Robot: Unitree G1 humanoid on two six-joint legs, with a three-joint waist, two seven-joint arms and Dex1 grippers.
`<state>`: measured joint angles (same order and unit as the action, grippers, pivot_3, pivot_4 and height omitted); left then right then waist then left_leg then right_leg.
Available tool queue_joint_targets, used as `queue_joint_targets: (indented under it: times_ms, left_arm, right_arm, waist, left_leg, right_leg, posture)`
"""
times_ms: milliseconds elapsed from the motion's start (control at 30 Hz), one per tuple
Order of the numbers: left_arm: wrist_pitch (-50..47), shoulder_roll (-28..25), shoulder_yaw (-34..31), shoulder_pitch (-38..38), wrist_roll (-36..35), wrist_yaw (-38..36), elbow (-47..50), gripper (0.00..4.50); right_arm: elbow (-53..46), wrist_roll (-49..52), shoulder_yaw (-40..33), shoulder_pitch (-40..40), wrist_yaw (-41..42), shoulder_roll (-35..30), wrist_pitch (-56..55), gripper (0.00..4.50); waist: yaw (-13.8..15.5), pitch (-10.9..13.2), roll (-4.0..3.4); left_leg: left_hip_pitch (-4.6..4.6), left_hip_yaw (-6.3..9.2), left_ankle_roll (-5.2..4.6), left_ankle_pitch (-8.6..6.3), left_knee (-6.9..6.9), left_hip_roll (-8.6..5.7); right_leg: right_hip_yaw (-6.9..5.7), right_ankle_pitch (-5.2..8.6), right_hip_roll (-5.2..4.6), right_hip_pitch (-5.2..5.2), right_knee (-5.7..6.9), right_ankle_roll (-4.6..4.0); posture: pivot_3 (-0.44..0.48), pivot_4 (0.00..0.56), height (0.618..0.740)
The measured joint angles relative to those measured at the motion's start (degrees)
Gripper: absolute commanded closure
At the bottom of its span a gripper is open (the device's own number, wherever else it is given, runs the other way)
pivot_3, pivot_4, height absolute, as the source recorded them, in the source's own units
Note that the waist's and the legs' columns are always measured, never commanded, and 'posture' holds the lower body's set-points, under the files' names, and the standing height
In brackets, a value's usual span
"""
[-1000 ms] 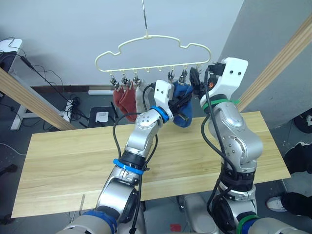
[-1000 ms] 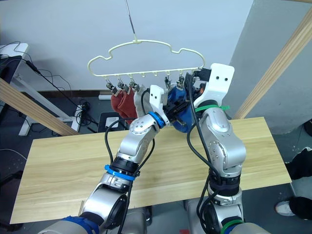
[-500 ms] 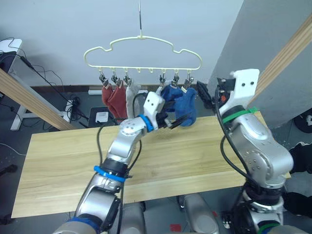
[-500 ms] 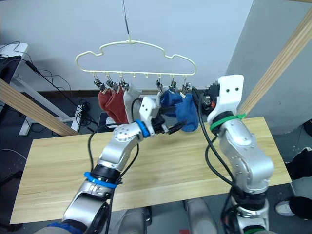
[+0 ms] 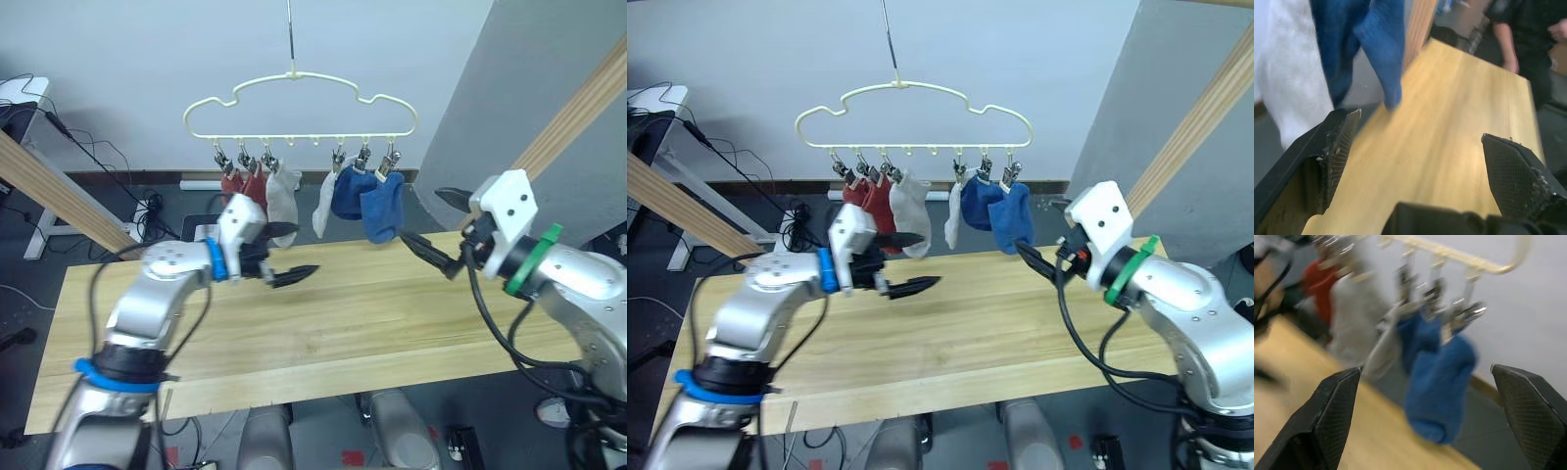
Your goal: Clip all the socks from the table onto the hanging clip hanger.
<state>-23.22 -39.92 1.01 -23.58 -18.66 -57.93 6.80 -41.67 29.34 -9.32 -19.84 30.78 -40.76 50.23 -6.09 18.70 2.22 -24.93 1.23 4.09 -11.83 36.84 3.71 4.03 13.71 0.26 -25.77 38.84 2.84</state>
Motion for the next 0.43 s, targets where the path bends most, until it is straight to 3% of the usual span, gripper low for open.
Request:
queue_joint_targets:
  times_ms: [233, 433]
  left_arm:
    - [-3.56, -8.13, -3.25, 3.77, 1.76, 0.97, -1.09, 0.0]
    - [-4.22, -8.14, -6.47, 3.21, 0.92, 2.23, -2.93, 0.0]
  right_arm:
    - [5.45, 1.15, -6.63, 3.83, 8.2, -6.02, -5.95, 0.03]
    - [8.1, 0.93, -7.41, 4.87, 10.37, -7.44, -9.66, 0.03]
  waist:
    - [1.56, -0.11, 0.04]
    - [2.52, -0.36, 0.08]
  left_leg:
    - [0.01, 0.01, 0.0, 0.01, 0.09, -0.02]
    - [0.01, -0.01, 0.01, 0.01, 0.1, -0.03]
  right_leg:
    - [-0.04, 0.0, -0.04, 0.03, 0.02, -0.01]
    - [-0.04, -0.01, -0.04, 0.03, 0.04, -0.01]
  posture:
    - [-0.018, 0.213, 0.74]
    - [-0.004, 0.204, 0.74]
